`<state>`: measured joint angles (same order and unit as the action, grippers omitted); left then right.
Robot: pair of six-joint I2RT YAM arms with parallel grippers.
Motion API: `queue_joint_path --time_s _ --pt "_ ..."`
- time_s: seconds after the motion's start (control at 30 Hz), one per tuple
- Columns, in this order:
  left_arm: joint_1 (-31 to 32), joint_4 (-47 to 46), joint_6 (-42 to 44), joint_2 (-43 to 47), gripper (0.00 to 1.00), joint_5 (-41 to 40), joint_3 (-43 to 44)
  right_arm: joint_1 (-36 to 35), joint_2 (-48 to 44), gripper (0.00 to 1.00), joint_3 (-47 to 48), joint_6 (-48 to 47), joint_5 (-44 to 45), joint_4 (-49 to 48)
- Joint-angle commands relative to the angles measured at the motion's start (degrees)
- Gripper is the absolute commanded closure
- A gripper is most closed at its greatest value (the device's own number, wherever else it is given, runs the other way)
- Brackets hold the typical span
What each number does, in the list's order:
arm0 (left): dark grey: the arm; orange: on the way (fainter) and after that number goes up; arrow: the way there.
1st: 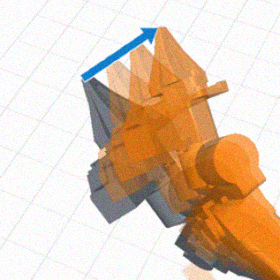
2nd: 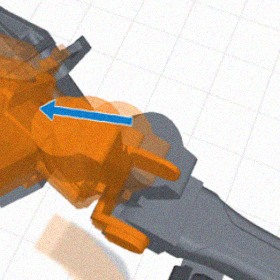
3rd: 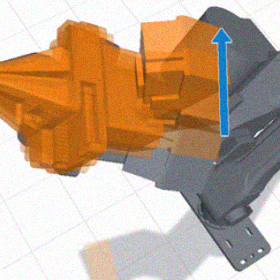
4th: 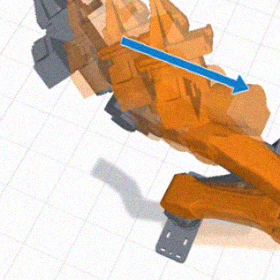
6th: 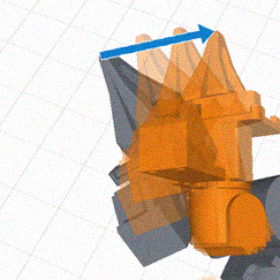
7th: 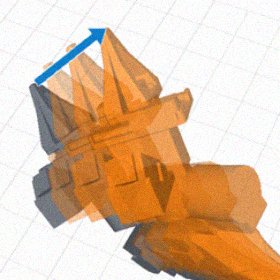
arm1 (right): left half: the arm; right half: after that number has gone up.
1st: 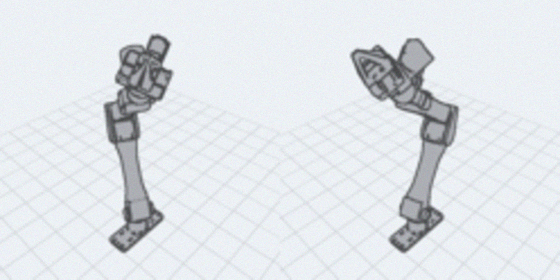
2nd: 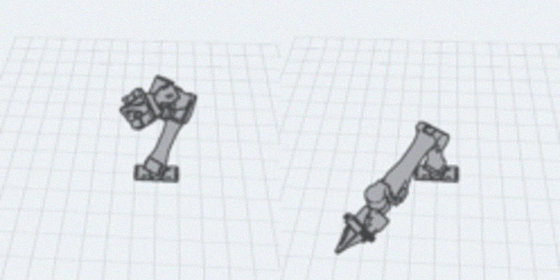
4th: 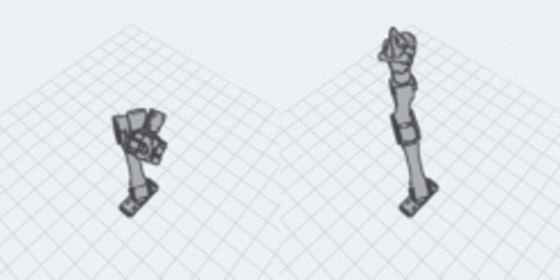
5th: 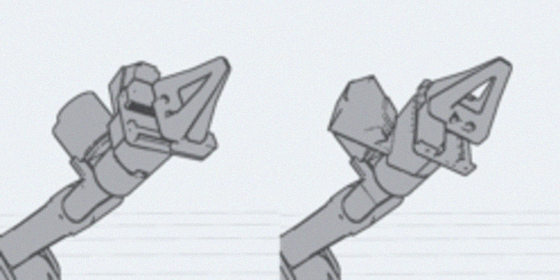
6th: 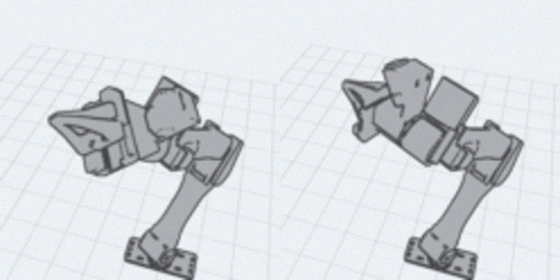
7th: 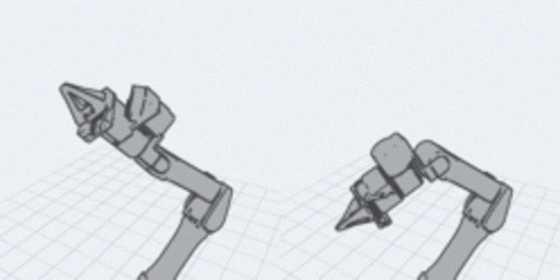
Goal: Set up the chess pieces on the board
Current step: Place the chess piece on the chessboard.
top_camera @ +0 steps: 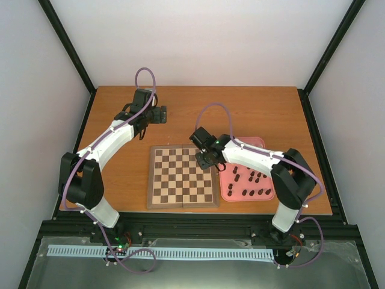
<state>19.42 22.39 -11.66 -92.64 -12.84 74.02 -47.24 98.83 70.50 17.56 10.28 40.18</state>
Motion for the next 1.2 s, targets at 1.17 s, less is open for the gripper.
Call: queue_joint_path --time_s 1.17 --pt "0.3 0.5 0.6 -1.3 0.0 -1.0 3.0 -0.5 6.8 0.81 1.3 -0.7 1.7 -4.3"
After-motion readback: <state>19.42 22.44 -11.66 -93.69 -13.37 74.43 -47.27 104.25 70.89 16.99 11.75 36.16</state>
